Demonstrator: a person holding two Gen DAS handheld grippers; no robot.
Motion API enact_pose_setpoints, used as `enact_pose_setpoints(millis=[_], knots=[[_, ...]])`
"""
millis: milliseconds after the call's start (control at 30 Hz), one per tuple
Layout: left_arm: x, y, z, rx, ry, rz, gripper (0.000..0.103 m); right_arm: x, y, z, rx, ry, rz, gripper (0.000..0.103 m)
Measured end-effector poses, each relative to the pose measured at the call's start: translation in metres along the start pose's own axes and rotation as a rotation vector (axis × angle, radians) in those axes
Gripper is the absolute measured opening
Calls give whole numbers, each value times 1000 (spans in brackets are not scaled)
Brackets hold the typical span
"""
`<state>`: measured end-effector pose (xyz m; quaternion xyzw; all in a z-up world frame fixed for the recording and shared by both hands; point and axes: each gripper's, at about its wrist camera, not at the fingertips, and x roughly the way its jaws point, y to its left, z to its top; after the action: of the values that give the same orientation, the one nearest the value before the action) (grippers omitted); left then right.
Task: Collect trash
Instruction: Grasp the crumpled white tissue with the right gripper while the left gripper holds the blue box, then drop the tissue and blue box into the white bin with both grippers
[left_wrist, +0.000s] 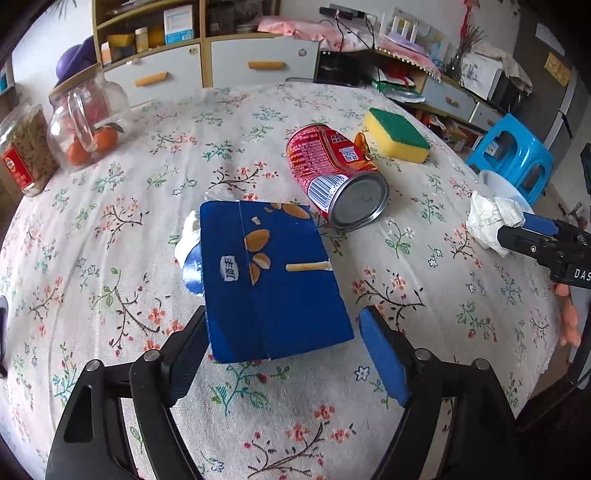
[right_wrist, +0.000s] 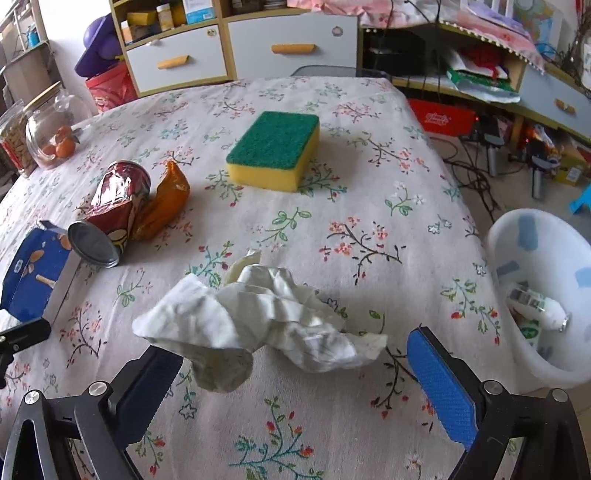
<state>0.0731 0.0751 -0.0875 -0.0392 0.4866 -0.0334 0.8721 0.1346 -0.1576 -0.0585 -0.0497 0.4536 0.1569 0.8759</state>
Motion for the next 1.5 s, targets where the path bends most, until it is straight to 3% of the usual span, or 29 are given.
enact_pose_setpoints(millis=[500,567,667,767,833,1033,1200,1500], knots=[[10,-1,13,-24,7,33,86,-2,4,8,12,-12,29,99],[9,-1,13,-28,3,24,73,-2,5,9,14,-11,32,98],[4,-3,13,-21,-3,11,66,0,5,10,14,-3,40,91],[-2,-4,13,-24,-19,11,65,3,6,12,15,15,62,77],[-9,-5,14,-18,-39,7,65,5,9,13,-2,25,62,60],[-23,-6,14,-19,-59,-12,63,4,20,14,-75,21,55,36],[-34,-9,17,-18,-85,-27,62,-1,19,12,-100,18,58,25],[-53,-20,28,-10,-127,-68,62,-23,-9,15,-27,-14,67,22]])
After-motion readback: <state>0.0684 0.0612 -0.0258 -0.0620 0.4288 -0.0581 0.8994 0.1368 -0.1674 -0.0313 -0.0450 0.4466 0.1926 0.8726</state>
